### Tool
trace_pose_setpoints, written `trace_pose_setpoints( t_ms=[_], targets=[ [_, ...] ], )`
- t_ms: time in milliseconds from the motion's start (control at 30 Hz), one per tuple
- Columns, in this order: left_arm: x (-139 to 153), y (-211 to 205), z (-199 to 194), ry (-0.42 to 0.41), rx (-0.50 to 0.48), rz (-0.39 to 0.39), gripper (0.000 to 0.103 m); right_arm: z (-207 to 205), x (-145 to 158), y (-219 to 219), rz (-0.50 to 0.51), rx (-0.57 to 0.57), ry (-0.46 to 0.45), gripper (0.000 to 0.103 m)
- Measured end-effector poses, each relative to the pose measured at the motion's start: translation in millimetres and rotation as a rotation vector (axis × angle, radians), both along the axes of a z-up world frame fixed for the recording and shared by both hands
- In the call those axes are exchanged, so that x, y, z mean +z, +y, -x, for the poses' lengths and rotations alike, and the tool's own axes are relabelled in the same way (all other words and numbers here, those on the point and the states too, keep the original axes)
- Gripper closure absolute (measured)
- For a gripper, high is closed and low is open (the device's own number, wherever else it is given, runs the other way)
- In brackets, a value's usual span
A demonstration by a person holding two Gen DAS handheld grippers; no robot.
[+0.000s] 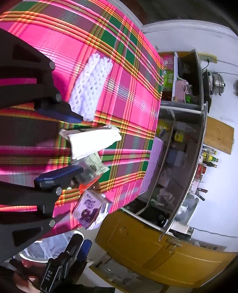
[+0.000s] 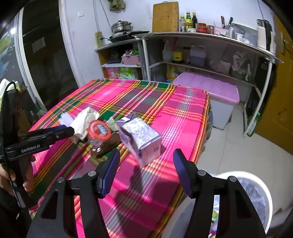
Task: Collect trash
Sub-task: 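Grasp the white tissue with the left tool while the right tool grasps the purple-printed milk carton, then carry the tissue with the left tool while the right tool carries the carton over the bin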
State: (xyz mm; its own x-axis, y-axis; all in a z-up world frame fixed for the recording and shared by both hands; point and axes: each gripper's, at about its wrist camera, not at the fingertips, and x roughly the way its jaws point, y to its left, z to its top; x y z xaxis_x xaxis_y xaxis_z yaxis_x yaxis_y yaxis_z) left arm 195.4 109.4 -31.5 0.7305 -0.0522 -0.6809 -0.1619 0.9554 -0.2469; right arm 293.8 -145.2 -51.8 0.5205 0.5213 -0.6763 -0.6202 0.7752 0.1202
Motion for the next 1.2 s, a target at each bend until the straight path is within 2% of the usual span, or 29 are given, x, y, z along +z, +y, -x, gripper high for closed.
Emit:
trace_pose_setpoints(
  t_ms=[467,500,533,567,600,633,733,933,1200],
  targets=[
    [-16.0,7.8,-25.2,0.032,0.005,0.030,0.052,-24.8,-8.1,23.1,0.036,0.085,0.015,0.041],
    [-16.1,7.6,-25.6,0.033,0.005,0.026,0.053,-24.7,-8.2,23.5,0.029,0.087,0.026,0.041],
    [-16.5,7.0,-25.6,0.034,0.004,0.024,0.056,-24.8,-8.2,23.3,0.015,0.089,0.042,0.045],
    [-16.5,6.1,-25.4,0.034,0.001,0.024,0.061,-24.8,-8.3,22.7,0.007,0.089,0.053,0.057],
    [-16.6,5.4,-25.4,0.035,-0.004,0.025,0.064,-24.9,-8.6,22.5,0.004,0.082,0.066,0.061],
    [-16.8,3.6,-25.3,0.037,-0.010,0.021,0.068,-24.6,-9.0,21.6,0.003,0.075,0.072,0.061],
    [-15.4,-1.2,-23.3,0.035,-0.017,-0.009,0.072,-21.1,-9.8,18.9,-0.004,0.054,0.084,0.062],
    [-11.3,-5.1,-13.2,0.024,-0.020,-0.010,0.074,-10.4,-5.0,5.3,-0.046,0.001,0.092,0.064],
    [8.2,-18.6,16.4,-0.022,-0.040,-0.020,0.074,19.7,4.0,-15.3,-0.095,-0.039,0.086,0.064]
  ],
)
